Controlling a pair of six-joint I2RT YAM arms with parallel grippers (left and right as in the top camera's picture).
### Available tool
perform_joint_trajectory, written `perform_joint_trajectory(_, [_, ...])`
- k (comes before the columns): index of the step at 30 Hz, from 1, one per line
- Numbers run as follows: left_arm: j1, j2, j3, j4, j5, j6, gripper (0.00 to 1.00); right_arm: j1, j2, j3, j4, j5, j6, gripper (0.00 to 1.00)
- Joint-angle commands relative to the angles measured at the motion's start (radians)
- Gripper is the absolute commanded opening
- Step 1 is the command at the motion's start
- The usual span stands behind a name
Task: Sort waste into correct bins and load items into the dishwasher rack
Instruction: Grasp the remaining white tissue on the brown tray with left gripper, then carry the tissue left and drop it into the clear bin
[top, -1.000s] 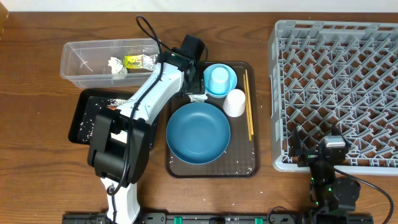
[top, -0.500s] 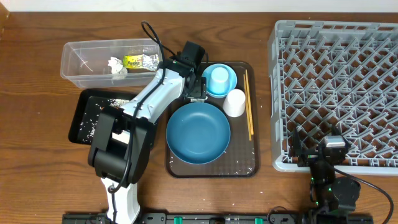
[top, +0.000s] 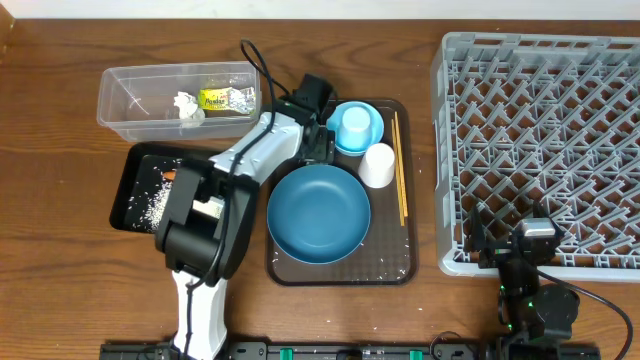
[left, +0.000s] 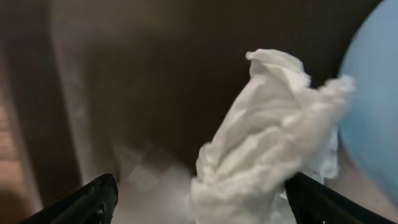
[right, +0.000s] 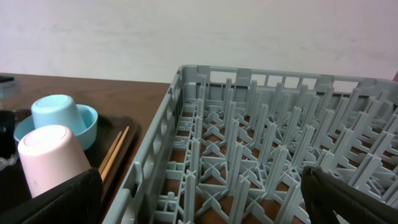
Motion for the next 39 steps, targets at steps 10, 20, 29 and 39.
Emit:
perform_joint_trajectory(10, [-0.008,-0.047,0.002,0.007,-0.016,0.016,0.47,0.02,-0.002,-0.001,-0.004,0.003,-0.008,0.99])
perform_joint_trajectory(20, [-0.011,-0.216,0.002,0.002,-0.016,0.013,0.07,0.02,-0.002,-0.001,-0.004,0.003,-0.008,0.99])
perform_joint_trajectory(29, [-0.001,-0.442,0.002,0.065,-0.256,-0.063,0.07,0.02,-0.002,-0.001,-0.004,0.003,-0.008,0.99])
perform_joint_trajectory(39, [0.217,-0.406,0.002,0.159,-0.41,-0.278,0.13,0.02,-0.002,-0.001,-0.004,0.003,-0.008,0.99])
